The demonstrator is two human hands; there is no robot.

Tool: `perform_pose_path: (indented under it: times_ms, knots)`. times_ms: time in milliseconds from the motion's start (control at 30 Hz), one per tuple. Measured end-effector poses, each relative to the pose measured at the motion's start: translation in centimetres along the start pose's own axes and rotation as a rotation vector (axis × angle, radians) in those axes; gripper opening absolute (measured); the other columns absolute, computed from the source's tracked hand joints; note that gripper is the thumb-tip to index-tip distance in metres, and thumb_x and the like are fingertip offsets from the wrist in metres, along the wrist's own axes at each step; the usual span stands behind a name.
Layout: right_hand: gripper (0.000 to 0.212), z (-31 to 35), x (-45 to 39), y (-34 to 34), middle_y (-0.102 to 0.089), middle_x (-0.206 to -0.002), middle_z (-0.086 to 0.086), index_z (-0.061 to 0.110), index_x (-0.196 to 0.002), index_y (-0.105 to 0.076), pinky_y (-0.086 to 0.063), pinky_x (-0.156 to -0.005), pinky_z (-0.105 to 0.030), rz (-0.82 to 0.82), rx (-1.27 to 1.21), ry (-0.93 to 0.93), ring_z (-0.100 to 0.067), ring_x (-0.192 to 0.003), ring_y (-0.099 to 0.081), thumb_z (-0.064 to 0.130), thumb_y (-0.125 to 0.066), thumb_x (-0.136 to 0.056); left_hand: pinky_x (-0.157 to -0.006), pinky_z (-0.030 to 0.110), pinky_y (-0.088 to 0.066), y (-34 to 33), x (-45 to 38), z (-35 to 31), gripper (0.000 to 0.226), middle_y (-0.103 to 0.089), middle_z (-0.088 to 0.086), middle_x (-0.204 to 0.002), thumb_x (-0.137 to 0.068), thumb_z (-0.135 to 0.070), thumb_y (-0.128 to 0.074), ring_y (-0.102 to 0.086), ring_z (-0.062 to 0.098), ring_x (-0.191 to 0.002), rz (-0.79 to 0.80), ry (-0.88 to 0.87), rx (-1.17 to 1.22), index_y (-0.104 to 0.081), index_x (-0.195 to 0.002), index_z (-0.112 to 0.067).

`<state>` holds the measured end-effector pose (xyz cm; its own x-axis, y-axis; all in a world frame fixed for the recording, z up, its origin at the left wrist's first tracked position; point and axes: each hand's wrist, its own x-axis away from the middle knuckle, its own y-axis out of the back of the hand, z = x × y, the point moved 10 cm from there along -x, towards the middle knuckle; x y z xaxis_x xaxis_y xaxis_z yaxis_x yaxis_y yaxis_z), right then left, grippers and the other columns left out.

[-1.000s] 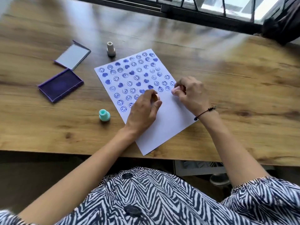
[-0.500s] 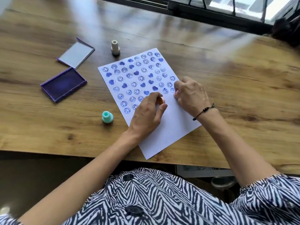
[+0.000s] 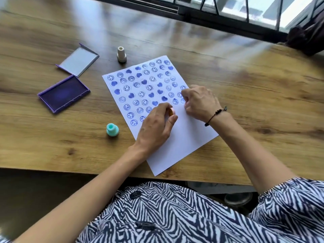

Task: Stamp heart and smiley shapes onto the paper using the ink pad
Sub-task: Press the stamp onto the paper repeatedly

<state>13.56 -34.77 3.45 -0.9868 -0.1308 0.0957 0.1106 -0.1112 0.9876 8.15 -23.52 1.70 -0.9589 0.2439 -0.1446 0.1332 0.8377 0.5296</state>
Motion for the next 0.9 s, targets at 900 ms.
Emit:
perform_pose_path:
  times_ms: [900]
  knots:
    - [0.017,-6.0,5.7,-0.5,-0.068,-0.053,0.003,0.014,-0.066,-0.060,-0.044,-0.047,-0.021,-0.126,-1.517,-0.417,-0.013,-0.045,-0.053,0.001,-0.071,-0.071,-0.082,0.022,-0.035,0.7,0.0,-0.8,0.027,-0.065,0.009,-0.108,-0.087,-0.018,-0.054,-0.056,0.026,-0.101,-0.031,-0.031,0.040,-0.052,-0.111,-0.006]
